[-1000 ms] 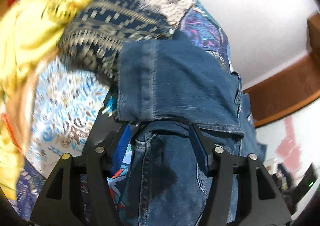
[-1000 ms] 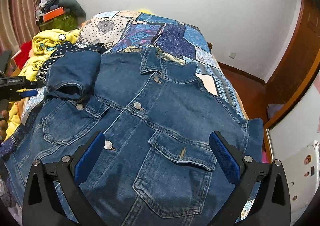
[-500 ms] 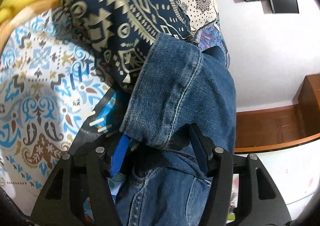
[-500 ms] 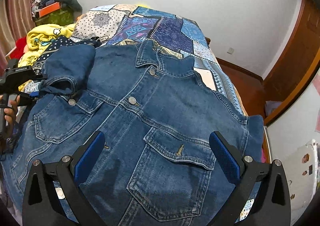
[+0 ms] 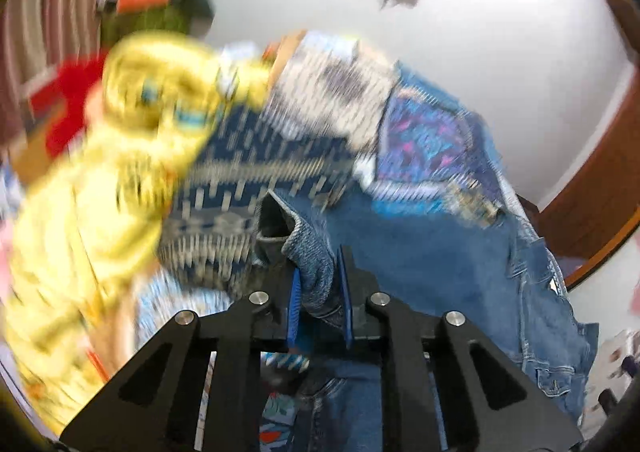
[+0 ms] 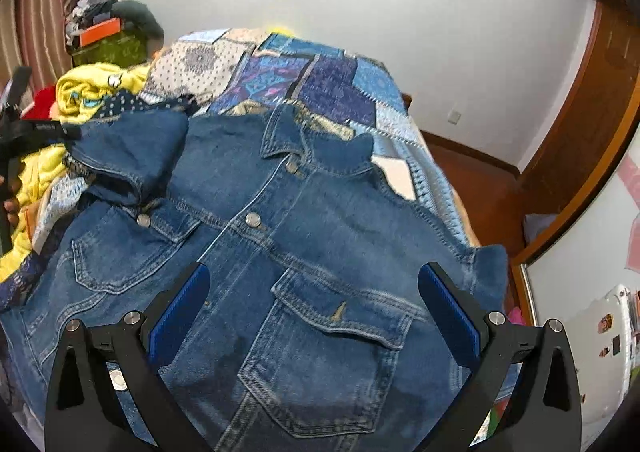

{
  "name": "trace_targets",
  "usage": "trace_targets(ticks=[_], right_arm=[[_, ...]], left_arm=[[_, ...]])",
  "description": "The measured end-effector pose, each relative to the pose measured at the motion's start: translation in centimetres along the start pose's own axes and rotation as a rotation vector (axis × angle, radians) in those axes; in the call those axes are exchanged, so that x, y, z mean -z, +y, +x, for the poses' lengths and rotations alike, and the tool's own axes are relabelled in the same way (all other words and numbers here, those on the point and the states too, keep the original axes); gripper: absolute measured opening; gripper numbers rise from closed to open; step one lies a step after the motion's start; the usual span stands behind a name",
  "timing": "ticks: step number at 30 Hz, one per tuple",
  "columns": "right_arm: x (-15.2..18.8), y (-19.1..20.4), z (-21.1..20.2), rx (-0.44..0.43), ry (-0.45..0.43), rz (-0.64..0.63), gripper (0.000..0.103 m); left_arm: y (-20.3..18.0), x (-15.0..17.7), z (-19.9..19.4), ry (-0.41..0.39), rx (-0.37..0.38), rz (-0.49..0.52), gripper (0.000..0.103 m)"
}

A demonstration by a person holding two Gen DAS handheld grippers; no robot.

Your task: Fold large clothes

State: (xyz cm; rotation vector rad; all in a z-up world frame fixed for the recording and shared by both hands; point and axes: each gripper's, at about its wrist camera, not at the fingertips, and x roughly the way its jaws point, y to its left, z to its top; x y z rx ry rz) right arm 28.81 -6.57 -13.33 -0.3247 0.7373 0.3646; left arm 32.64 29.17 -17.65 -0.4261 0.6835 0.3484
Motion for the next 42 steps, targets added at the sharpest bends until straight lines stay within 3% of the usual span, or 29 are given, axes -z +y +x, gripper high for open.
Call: trace_targets(ticks=[7,14,18,22,31,35,39,41,42], right_arm=[[0.3,-2.9,-0.9,0.009,-0.023,0.078,0.103],[1.0,-5.8,-1.8,0.029,-0.048,0.142,0.103],[1.6,-7.8,-1.8,0.041,-0.047,0.183,0.103],[2.4,-9.6,-1.4,0.051,-0.022,0.218,0.103],[4.5,-12.4,-0.4,0.069,0.037,0.261,0.103],[5.8,-13.7,0.7,0.048,0.096,0.320,0.103],[7.1,-14.7,0.9,0.035,0.127,0.375,0.103],[7.5,-15.2,0.9,0.040,0.135,0.394,0.103],[7.9,-15.5,0.8,0.042,0.139,0.405,0.103]], left_arm=[[-9.2,-3.8,-7.0,-0.183,0.066,0.216,0.011],[-20.0,-3.8,-9.0,-0.211,0.260,0.346,0.008],[-26.0,-1.5,-7.4,-0.145,0.351,0.432,0.007],[-30.7,2.5,-3.8,-0.022,0.376,0.517,0.007],[-33.4,10.7,3.7,0.336,0.466,0.537,0.007],[-34.9,12.8,2.9,0.388,0.509,0.611,0.008],[-35.8,14.0,0.9,0.398,0.557,0.693,0.016],[-36.0,14.0,0.0,0.394,0.565,0.704,0.039],[-35.9,13.7,-0.6,0.380,0.568,0.700,0.045]])
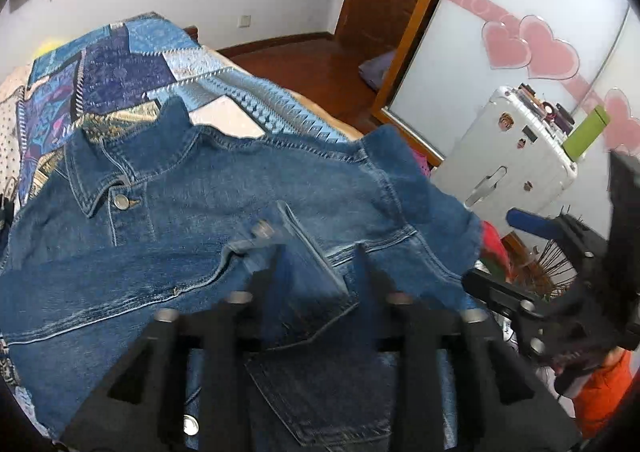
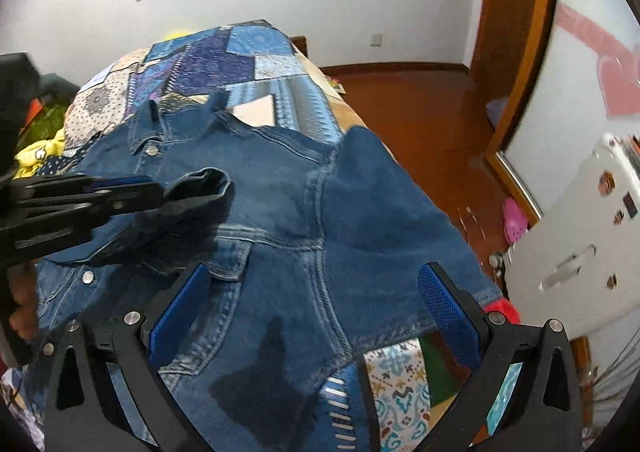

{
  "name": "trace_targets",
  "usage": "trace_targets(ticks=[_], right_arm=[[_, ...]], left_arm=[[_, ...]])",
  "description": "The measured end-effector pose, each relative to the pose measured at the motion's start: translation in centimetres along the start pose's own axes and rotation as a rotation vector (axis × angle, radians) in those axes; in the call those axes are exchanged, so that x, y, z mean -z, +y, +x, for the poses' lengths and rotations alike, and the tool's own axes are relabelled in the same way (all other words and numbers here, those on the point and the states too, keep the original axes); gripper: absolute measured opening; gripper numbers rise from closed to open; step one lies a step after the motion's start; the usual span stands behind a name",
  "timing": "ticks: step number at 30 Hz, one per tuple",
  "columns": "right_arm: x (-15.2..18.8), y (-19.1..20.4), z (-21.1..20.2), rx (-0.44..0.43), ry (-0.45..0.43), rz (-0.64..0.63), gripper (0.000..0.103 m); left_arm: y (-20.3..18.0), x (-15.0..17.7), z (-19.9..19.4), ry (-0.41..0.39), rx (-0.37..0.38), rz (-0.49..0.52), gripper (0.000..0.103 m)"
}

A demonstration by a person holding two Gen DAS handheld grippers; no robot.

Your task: Fold large clothes

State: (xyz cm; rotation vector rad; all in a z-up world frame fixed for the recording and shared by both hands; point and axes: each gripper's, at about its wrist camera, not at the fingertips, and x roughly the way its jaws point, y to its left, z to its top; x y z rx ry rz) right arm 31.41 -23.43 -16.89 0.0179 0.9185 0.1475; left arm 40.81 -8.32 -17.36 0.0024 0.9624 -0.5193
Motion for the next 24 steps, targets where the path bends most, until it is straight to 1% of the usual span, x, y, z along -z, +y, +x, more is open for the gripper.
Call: trace_targets(ticks=[1,3,4,8,9,11,13,16,18,20,21,24], right_arm=[[0.1,-0.5,0.0,0.002,0.003,0.012,0.103],[0.2,-1.4,-0.2,0.006,0.010,0.038,0.103],[0.3,-1.8,-0.2,0.005,0.013,0.047,0.103],[0.5,-4.9,-0.6,-0.014,0.028,0.128,0.103],[0.6,-5.7,-0.7,-0.019,0.032,0.152,0.103],[0.9,-7.7,-0.6,-0.028,0.045,0.208,0.103],[1.3,-9.0,-0.3,-0.023,0.058,0.245,0.103],[2.2,-11.3,0.4,0.004,0.088,0.306,0.103],[2.8,-12.8,1.2,0.037,0.109,0.345,0.103],[3.1,-14.0,2.4,0.053,0.147,0.381,0.103],[3.2,-14.4,2.8,0.048,0.160,0.396,0.103],[3.6,-15.9,4.4,-0.007,0.202,0.481,0.103]], left_arm=[[0.0,-0.1,-0.6,-0.018,-0.005,-0.001,0.051],[0.3,-0.2,-1.7,-0.051,-0.029,-0.005,0.052],[0.6,-0.3,-2.0,-0.055,-0.049,-0.006,0.055],[2.3,0.3,-2.9,-0.062,-0.187,0.015,0.057],[3.0,0.8,-3.1,-0.057,-0.230,0.016,0.057],[4.6,2.0,-3.3,-0.041,-0.292,0.005,0.058],[6.2,3.2,-3.6,-0.025,-0.320,-0.024,0.058],[9.2,5.2,-4.0,0.011,-0.351,-0.105,0.058],[11.1,6.5,-4.3,0.028,-0.382,-0.160,0.058],[12.7,7.4,-4.5,0.039,-0.410,-0.200,0.058],[13.5,8.0,-4.5,0.046,-0.426,-0.222,0.058],[15.1,9.0,-4.4,0.060,-0.449,-0.265,0.058]])
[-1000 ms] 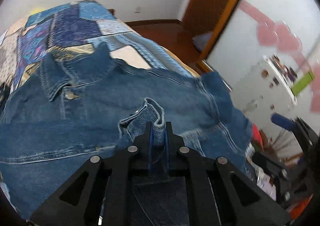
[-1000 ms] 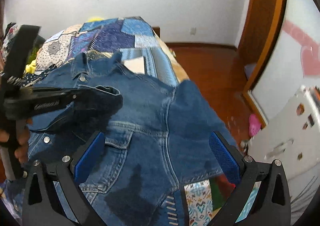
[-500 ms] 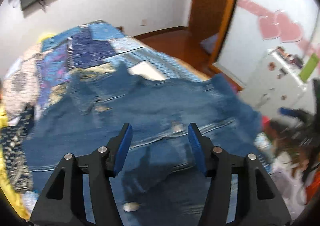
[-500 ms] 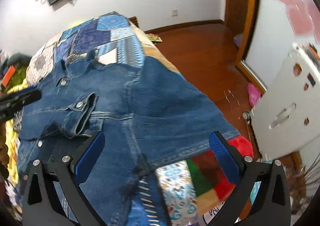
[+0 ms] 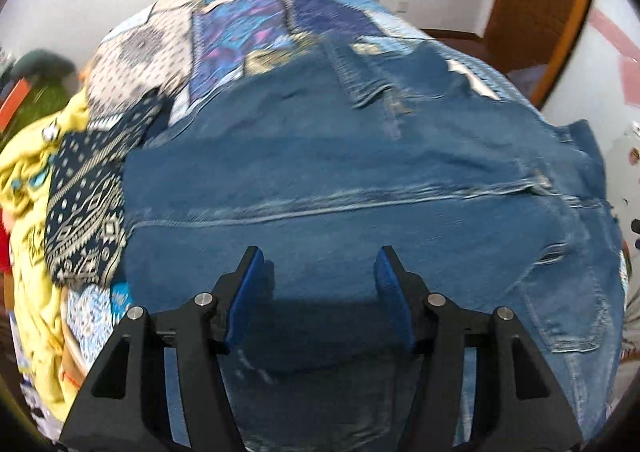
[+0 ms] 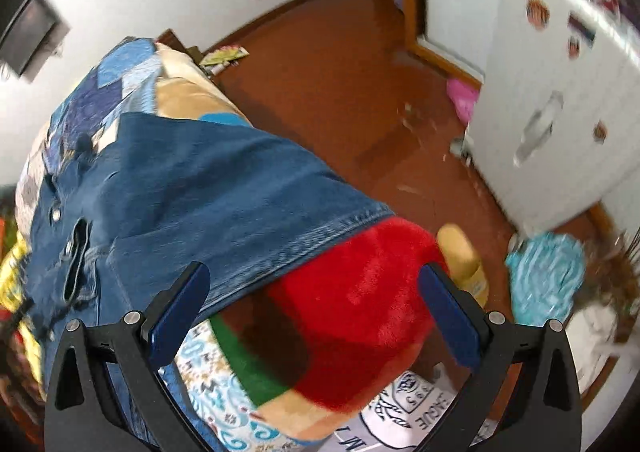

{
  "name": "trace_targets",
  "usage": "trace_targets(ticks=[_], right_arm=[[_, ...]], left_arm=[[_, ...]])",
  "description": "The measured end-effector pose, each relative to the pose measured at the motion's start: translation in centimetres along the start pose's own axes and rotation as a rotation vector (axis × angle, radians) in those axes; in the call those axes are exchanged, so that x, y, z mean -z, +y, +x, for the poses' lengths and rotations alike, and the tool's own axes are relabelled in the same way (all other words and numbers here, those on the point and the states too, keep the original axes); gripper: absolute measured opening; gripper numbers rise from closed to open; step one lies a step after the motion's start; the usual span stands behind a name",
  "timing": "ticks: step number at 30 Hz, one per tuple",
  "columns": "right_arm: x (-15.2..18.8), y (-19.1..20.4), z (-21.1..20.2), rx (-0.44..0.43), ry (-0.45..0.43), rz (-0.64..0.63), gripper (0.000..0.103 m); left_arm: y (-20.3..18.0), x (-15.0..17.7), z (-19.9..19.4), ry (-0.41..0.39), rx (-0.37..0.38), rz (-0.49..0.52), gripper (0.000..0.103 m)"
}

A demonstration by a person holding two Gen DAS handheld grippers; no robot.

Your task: Fold large clothes

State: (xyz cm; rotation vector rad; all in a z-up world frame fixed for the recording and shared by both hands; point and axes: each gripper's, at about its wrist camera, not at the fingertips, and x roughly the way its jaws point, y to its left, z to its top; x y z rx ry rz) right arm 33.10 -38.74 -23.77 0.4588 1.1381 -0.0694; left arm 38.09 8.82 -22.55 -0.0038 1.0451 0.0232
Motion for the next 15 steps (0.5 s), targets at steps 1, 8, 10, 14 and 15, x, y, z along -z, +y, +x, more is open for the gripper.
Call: trace_targets(ticks=[1,8,10,14,15], right_arm=[[-0.2,-0.5,0.4,-0.028,0.017,0.021,0.103],[-1.6,-0.9,2.6,-0.115,0.084,0.082,0.091],[-1.8,-1.1,2.9,-0.121,0.085,0.085,0.088],[-2.7,-1.6,4.6,-0.120,0.108,0.108,0.071],[-2.9,-1.7,5.1,-0.128,0.115,0.119,0.068]], left_arm=[[0.4,0.2,0.1,0.002,0.000,-0.010,0.058],[1.0,0.4,0.9,-0.001,0.006,-0.034,0.058],[0.8,0.2,0.8,-0.006,0.011,-0.037,0.058],[0.7,0.0,0.8,-0.013,0.019,-0.049,0.058],[0.6,0.0,0.8,-0.015,0.021,-0.053,0.058]])
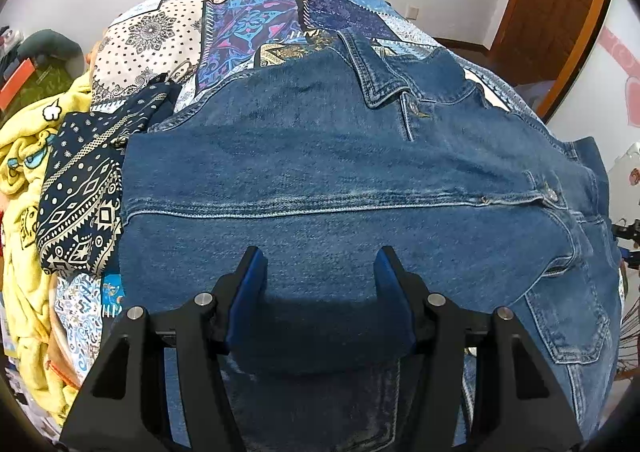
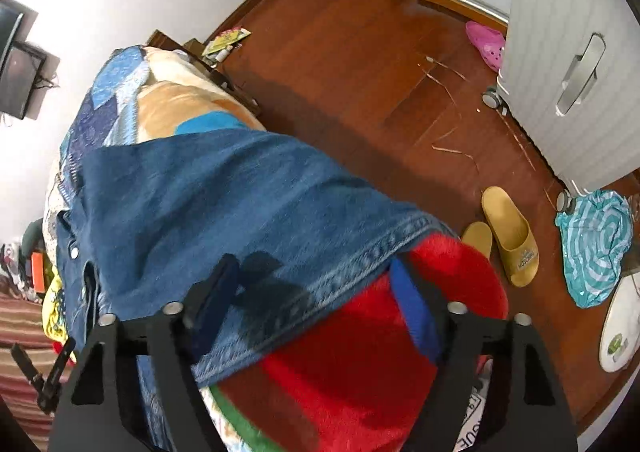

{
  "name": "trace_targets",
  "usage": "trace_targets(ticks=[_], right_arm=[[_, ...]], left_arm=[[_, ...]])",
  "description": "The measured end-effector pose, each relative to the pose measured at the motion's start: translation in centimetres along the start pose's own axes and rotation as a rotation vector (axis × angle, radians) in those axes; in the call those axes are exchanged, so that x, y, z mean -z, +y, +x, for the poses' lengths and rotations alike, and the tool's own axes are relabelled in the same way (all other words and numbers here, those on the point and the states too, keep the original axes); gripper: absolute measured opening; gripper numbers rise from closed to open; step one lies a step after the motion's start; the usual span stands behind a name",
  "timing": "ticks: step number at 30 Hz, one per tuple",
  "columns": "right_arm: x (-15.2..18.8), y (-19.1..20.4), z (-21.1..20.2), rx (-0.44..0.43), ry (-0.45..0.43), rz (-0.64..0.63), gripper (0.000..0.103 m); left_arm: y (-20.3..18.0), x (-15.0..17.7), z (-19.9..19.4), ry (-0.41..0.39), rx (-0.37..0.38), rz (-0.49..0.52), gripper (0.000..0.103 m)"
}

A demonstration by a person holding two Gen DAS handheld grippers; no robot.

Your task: Fold large clothes

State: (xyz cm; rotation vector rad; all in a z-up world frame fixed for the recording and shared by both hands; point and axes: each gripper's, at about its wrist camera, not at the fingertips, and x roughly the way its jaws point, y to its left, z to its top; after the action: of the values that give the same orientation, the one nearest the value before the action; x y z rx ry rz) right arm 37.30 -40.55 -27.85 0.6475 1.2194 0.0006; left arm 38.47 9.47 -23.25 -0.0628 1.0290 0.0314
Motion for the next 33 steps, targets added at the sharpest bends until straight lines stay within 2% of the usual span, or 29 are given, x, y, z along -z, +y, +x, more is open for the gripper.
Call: trace_targets(ticks=[2,4,7,12,16,21,24,28,33], right_arm=[[-0.6,-0.5,0.8,-0.016,0.016,0.040,0.063],[-1.0,-0.7,1.1,-0.019,0.022,0.068,0.046],[-1.3,-0.9,0.8,-0.024,0.006,0.092,0.025],[-1.3,1.5,-1.2,0.033,-0.079,0.023,0.013],[-1.4,4.3,-4.1,0.027,-0.153,-0.048,0.009],[-1.3,9.6,-9.2,-0.054,-0.269,-0.152,0.007],[-0.7,14.3,-11.7,-0.120,-0.313,-0.245,0.006],[1.6,21.0,-13.0,-0.176,-0.340,-0.408,0.006],[5.1,27.7,-11.5,-0.278,-0.295,-0.561,0.006]], left_arm=[[0.0,0.0,-0.1,-0.002,0.007,-0.007,0.058],[0.1,0.0,-0.3,-0.006,0.009,-0.010,0.058],[0.2,0.1,-0.7,-0.015,0.004,-0.009,0.058],[1.0,0.3,-1.8,-0.034,0.003,-0.025,0.058],[1.6,0.6,-3.0,-0.060,0.000,-0.034,0.058],[2.2,1.2,-4.6,-0.093,0.001,-0.031,0.058],[2.5,1.7,-5.6,-0.115,0.000,-0.027,0.058],[2.9,2.2,-6.7,-0.139,0.002,-0.020,0.058],[4.0,3.1,-7.9,-0.161,0.005,-0.030,0.058]])
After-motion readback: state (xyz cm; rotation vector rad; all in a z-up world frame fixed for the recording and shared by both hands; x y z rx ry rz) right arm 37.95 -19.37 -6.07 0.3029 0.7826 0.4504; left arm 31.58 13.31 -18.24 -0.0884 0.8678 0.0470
